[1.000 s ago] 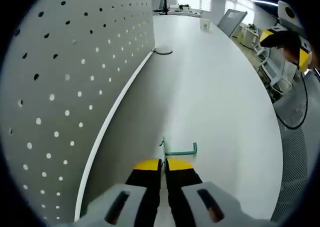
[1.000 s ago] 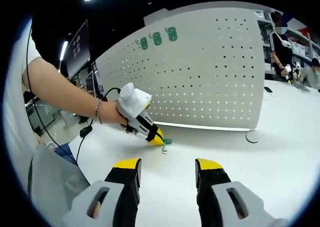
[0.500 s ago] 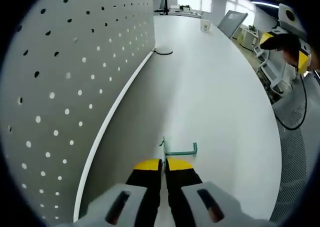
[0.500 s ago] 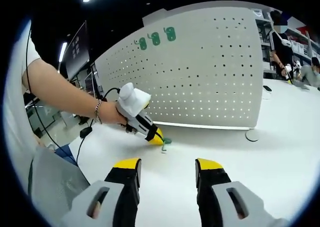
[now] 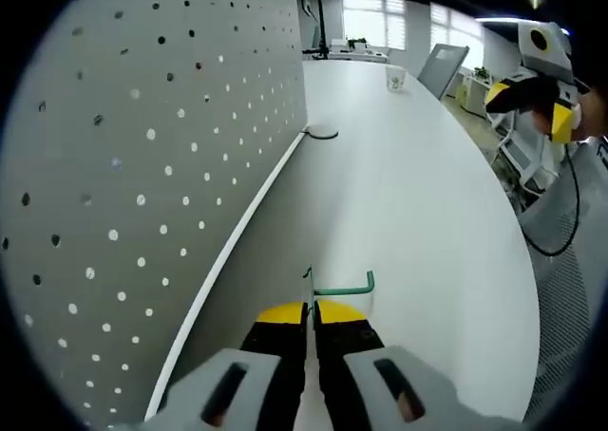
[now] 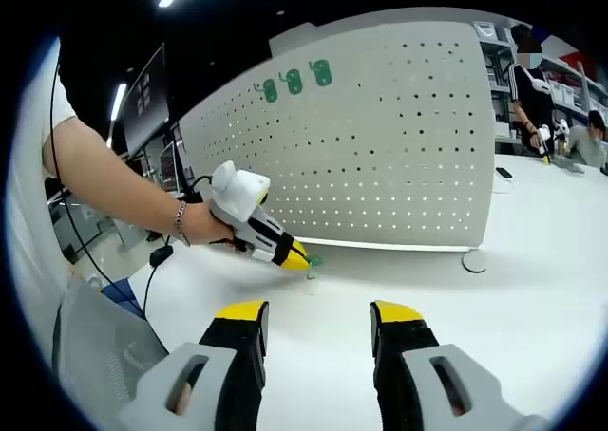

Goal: Insert the hook assembly into the mounting plate slot until the hook locks in place.

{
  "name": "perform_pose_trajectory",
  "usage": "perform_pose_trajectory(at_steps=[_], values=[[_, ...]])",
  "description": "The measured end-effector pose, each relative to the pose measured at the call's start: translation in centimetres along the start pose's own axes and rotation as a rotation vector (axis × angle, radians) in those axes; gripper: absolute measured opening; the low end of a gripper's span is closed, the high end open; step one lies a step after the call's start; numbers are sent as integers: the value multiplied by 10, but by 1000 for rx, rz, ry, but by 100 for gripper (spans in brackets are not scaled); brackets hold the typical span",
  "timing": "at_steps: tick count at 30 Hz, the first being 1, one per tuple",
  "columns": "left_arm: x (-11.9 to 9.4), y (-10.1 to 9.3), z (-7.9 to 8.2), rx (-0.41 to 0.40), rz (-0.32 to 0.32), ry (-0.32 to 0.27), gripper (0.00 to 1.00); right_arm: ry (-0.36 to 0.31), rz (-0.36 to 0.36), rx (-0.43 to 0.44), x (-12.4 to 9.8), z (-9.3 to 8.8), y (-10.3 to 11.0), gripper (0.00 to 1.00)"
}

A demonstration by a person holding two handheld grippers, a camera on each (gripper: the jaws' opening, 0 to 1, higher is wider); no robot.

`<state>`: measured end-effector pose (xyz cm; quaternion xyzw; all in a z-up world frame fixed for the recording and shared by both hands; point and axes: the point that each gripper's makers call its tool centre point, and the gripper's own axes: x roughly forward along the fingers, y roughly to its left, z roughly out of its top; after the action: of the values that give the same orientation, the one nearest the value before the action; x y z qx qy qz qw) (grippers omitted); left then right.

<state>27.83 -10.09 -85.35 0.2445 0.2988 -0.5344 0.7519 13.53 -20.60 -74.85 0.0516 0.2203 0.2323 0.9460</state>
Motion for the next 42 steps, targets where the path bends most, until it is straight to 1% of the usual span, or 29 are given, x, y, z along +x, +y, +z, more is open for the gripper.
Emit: perform_pose_trajectory(at_steps=[2,6,9,10,11,13,16,18,20,22,24,26,30,32,33,38,42], values=[[-1,1,0,-4,3,-11,2,-3,0,-5,0,1,1,41],[-8,1,8,1,4,-58,2,-11,2,-6,0,3,2,42],[-14,3,15,-7,11,-95,2,-14,4,-7,0,4,3,42],[-17,4,19,2,20,-122,2,-15,4,-7,0,5,3,42],[-18,4,21,9,22,-135,2,-15,5,-8,0,5,3,42],[-22,6,21,-7,25,-143,2,-13,8,-11,1,5,4,42],[-29,9,25,-32,30,-174,2,-12,11,-13,2,5,6,42],[-32,10,26,-29,39,-183,2,-14,14,-14,3,6,7,42],[-37,11,30,-48,41,-213,2,-19,17,-15,4,9,8,42],[-39,11,30,-46,49,-219,2,-24,18,-13,4,11,8,42],[-40,12,27,-46,56,-209,2,-27,19,-8,4,12,8,42],[-41,12,27,-62,59,-216,2,-27,22,-9,5,13,9,42],[-46,9,29,-51,60,-228,2,-34,24,-13,4,16,10,42],[-51,9,33,-56,67,-243,2,-39,24,-13,4,18,11,42],[-53,9,36,-61,69,-260,2,-42,24,-12,4,18,11,42],[-62,9,43,-66,79,-291,2,-46,30,-10,5,19,12,42],[-73,9,50,-71,91,-336,2,-64,34,-6,4,25,13,42]])
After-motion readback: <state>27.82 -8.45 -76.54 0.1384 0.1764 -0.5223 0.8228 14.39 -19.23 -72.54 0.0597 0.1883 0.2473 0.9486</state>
